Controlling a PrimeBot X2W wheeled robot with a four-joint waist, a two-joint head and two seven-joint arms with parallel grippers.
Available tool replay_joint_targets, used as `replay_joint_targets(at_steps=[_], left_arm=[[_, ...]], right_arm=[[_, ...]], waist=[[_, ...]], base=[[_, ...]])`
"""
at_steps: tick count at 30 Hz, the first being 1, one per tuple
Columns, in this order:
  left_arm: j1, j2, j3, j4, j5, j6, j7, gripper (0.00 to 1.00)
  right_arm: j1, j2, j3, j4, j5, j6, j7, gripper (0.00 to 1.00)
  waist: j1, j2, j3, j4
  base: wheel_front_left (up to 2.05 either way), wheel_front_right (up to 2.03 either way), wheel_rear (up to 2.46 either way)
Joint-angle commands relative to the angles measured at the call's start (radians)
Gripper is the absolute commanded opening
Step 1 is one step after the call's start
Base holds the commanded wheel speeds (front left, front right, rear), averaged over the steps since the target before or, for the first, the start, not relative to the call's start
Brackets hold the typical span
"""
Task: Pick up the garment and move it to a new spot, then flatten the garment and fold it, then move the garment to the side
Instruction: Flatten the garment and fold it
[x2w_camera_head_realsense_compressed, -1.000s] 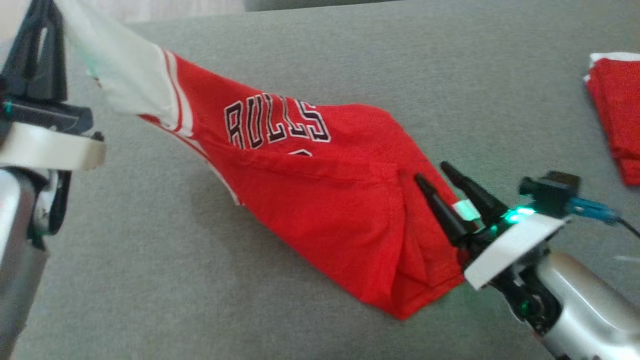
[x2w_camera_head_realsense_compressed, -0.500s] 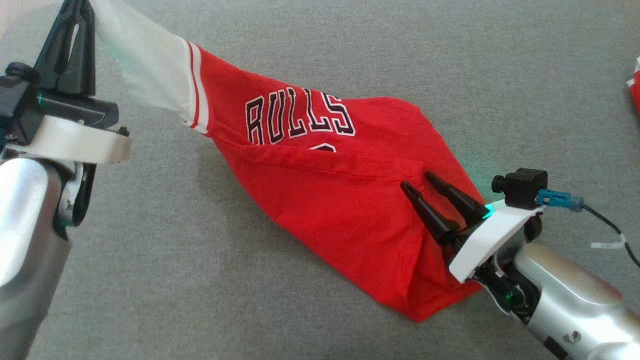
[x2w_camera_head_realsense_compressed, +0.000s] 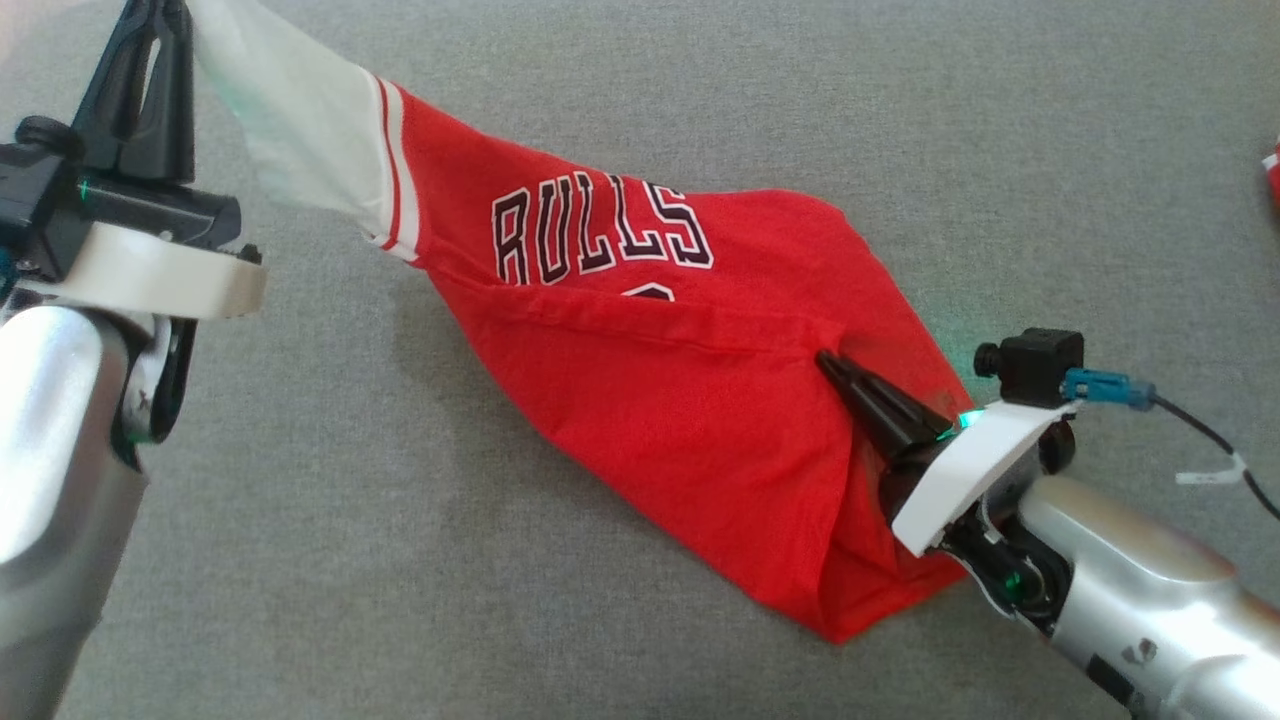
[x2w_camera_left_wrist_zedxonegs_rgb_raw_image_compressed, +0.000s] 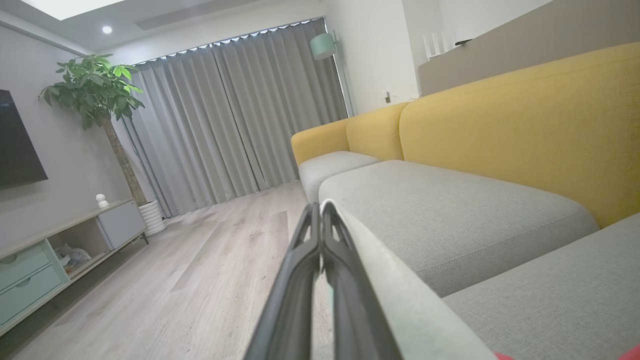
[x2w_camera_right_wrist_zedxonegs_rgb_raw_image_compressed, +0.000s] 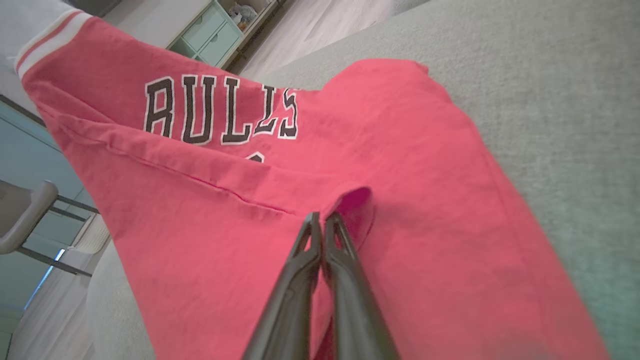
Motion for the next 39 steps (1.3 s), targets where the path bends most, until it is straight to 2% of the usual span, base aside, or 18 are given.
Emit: replay_joint_targets(at_steps=[1, 5, 8, 13, 15, 17, 23, 28, 33, 39], left_arm=[[-0.058, 0.044, 0.05, -0.022, -0.005, 0.002, -0.005, 0.0], [-0.073, 0.045, 0.055, -0.018, -0.019, -0.003, 0.0, 0.0], [-0.14, 0.042, 0.045, -0.018, -0.03, -0.036, 0.025, 0.0], [-0.368, 0.025, 0.037, 0.033, -0.052, -0.112, 0.095, 0.0], [-0.484, 0.011, 0.038, 0.077, -0.062, -0.139, 0.125, 0.0], [-0.613, 0.004, 0.031, 0.13, -0.044, -0.156, 0.141, 0.0], [-0.953, -0.057, 0.011, 0.32, 0.042, -0.167, 0.055, 0.0], [-1.058, -0.095, -0.011, 0.443, 0.049, -0.191, -0.024, 0.0], [-0.973, -0.083, -0.026, 0.497, 0.02, -0.208, -0.08, 0.0], [-0.676, -0.045, -0.037, 0.439, -0.022, -0.204, -0.123, 0.0]], right_arm=[[-0.012, -0.018, 0.007, -0.023, 0.016, -0.001, -0.017, 0.0], [-0.056, -0.071, -0.02, -0.062, 0.037, -0.001, -0.045, 0.0], [-0.122, -0.168, -0.104, -0.121, 0.061, -0.001, -0.056, 0.0], [-0.318, -0.381, -0.224, -0.191, 0.043, -0.001, -0.038, 0.0], [-0.423, -0.439, -0.259, -0.199, 0.033, -0.001, 0.0, 0.0], [-0.533, -0.469, -0.296, -0.192, 0.025, -0.001, 0.033, 0.0], [-0.813, -0.466, -0.367, -0.111, -0.06, -0.001, 0.051, 0.0], [-0.89, -0.46, -0.327, -0.069, -0.126, -0.001, 0.069, 0.0], [-0.817, -0.46, -0.276, -0.035, -0.114, -0.001, 0.03, 0.0], [-0.617, -0.449, -0.222, 0.006, -0.061, -0.001, -0.038, 0.0]], waist=[[0.0, 0.0, 0.002, -0.001], [0.0, 0.0, 0.017, -0.009], [0.0, 0.0, 0.052, -0.018], [0.0, 0.0, 0.133, -0.057], [0.0, 0.0, 0.171, -0.077], [0.0, 0.0, 0.214, -0.094], [0.0, 0.0, 0.297, -0.112], [0.0, 0.0, 0.318, -0.092], [0.0, 0.0, 0.316, -0.065], [0.0, 0.0, 0.244, -0.046]], base=[[0.0, 0.0, 0.0], [0.0, 0.0, 0.0], [0.0, 0.0, 0.0], [0.0, 0.0, 0.0], [0.0, 0.0, 0.0], [0.0, 0.0, 0.0], [0.0, 0.0, 0.0], [0.0, 0.0, 0.0], [0.0, 0.0, 0.0], [0.0, 0.0, 0.0]])
